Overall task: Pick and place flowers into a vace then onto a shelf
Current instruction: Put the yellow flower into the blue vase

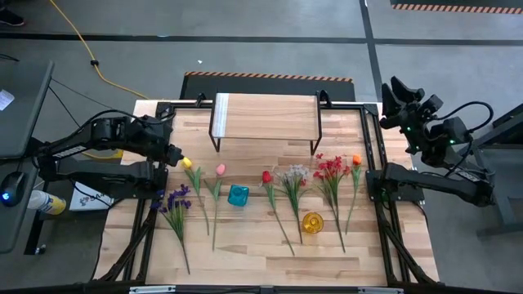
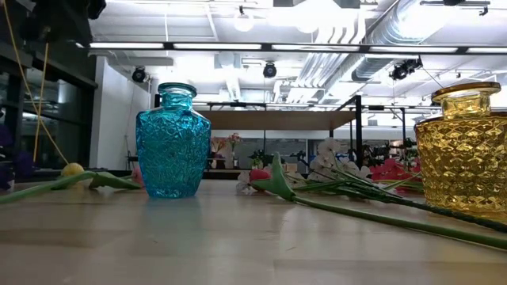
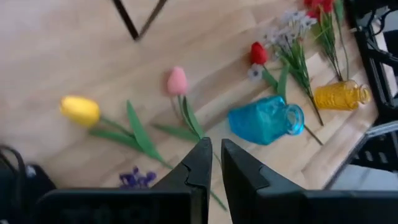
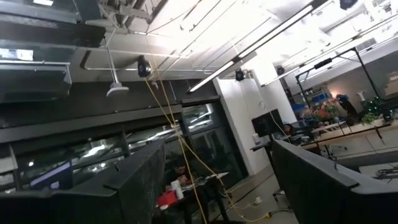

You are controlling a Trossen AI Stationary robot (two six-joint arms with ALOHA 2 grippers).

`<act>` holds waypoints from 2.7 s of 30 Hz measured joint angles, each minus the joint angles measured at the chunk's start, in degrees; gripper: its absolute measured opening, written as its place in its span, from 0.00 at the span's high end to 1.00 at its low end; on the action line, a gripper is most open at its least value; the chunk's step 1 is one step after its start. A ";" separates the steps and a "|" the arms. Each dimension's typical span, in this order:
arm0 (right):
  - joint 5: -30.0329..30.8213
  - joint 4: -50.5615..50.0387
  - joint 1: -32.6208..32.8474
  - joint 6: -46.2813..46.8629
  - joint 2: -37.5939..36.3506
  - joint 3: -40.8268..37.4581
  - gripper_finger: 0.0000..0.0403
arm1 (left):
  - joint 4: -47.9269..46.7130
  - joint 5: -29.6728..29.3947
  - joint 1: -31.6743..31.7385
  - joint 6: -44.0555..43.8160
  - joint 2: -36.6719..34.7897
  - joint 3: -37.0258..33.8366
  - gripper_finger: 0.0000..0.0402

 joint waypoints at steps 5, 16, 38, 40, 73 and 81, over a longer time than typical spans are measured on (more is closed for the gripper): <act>-0.06 -2.52 0.00 -0.02 0.00 0.00 0.29 | -2.75 0.80 -0.01 -5.19 0.01 0.00 0.82; 0.29 -5.11 0.00 -0.02 0.01 0.00 0.29 | -3.55 -1.75 0.00 -14.07 6.52 -0.02 0.82; 0.38 -7.23 0.01 -0.06 0.01 0.00 0.29 | -8.04 -5.61 -0.13 -9.22 28.19 -0.04 0.82; 0.38 -7.23 0.01 -0.05 0.01 0.00 0.29 | -7.68 -5.30 -0.31 -9.20 28.37 -0.04 0.82; -0.45 -7.47 0.02 -3.45 0.01 0.00 0.29 | 11.36 -11.06 -21.75 -48.59 30.32 -17.39 0.47; -2.76 -7.43 0.02 -2.99 0.01 0.00 0.29 | 19.30 -13.63 -21.75 -52.04 30.29 -21.97 0.48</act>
